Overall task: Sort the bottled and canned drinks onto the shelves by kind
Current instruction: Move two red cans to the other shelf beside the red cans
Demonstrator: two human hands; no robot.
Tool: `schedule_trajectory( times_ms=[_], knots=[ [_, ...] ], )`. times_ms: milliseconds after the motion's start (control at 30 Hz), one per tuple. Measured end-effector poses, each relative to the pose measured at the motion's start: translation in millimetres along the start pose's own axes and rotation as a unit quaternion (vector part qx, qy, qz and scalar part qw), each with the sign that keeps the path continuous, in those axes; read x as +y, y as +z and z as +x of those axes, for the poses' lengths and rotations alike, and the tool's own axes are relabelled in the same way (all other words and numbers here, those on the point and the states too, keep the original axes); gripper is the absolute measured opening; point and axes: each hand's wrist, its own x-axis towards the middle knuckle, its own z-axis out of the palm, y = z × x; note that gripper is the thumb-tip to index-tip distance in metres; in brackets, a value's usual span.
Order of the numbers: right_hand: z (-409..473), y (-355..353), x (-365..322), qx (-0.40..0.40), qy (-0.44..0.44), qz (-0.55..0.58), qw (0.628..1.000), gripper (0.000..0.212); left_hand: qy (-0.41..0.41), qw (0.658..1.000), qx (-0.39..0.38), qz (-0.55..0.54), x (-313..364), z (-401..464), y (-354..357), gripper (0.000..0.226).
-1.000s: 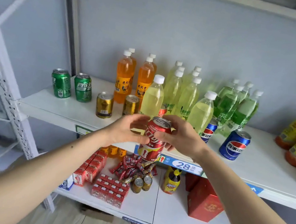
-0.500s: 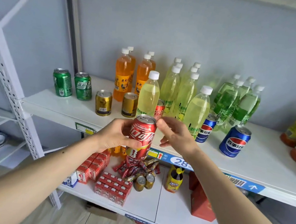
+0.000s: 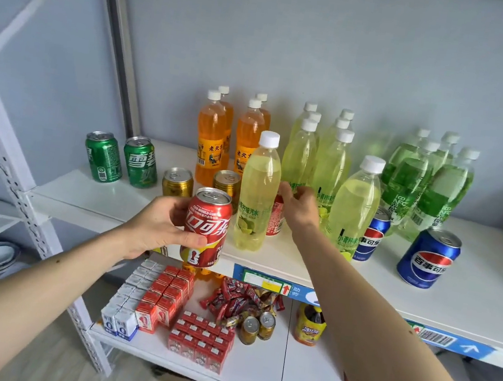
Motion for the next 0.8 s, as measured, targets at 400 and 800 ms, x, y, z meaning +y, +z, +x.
schedule_trajectory(
  times_ms=[400, 800],
  knots=[
    [-0.5, 0.4, 1.4, -0.009, 0.038, -0.038, 0.999, 0.048, 0.007, 1.0, -0.006, 0.002, 2.7, 0.7, -5.0, 0.101],
    [-13.5, -8.2, -6.4, -0.002, 0.033, -0.044, 0.998, 0.031, 0.019, 1.0, -0.004, -0.005, 10.5, -0.1, -2.1, 0.1]
  ],
)
